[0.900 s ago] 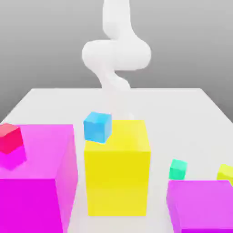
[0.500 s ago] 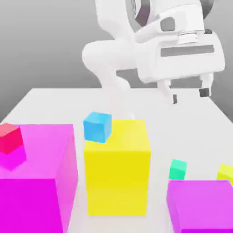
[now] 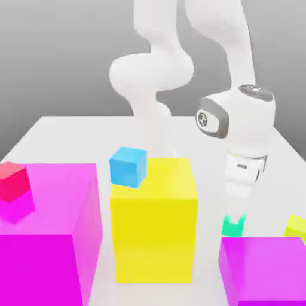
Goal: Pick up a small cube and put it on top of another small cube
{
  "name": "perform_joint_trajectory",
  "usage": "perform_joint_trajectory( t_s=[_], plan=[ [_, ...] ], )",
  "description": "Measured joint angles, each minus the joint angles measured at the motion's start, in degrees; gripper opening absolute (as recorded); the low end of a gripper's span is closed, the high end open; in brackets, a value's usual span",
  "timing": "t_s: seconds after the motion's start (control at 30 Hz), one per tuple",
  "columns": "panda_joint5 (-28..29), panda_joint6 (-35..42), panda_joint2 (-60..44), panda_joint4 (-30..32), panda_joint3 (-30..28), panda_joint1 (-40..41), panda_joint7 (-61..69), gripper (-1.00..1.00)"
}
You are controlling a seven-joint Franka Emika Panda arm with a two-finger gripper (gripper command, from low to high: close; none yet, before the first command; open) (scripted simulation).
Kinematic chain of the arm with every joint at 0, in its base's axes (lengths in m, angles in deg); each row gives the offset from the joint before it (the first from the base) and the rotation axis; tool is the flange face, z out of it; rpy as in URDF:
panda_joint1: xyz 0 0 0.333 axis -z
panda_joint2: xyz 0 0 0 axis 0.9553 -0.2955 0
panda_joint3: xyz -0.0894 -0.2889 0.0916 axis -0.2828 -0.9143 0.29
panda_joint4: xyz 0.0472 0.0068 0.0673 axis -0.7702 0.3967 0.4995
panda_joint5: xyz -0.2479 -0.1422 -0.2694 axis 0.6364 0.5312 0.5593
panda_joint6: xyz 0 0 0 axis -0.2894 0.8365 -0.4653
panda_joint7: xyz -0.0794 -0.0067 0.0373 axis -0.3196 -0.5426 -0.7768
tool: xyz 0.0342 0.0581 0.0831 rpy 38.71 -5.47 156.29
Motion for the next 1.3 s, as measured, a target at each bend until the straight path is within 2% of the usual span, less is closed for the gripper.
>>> perform_joint_trajectory(
  t_s=[0.07,0.1,0.33,0.43,0.6,0.73,0.87,1.03,1.3],
  plan=[
    [0.5,-3.4,-4.1,-0.7,-1.6,-1.5,-0.5,0.0],
    [0.6,-4.5,-5.5,-0.9,-2.1,-2.0,-0.7,-1.0],
    [0.9,-4.5,-5.5,-0.9,-2.2,-2.1,-0.9,-1.0],
    [-0.1,-0.4,-0.5,-0.1,-0.7,-0.8,0.1,-1.0],
    [-5.3,7.4,9.0,1.0,0.4,-0.9,3.3,-1.0],
    [-9.0,16.1,14.8,-3.0,-3.0,1.4,5.9,-1.0],
    [-8.9,26.1,20.7,-7.4,-6.6,5.1,6.6,-1.0],
    [-6.9,38.5,28.1,-12.8,-10.9,10.8,6.2,-1.0],
    [-0.5,58.3,40.2,-20.1,-15.6,21.8,4.0,-1.0]
  ],
)
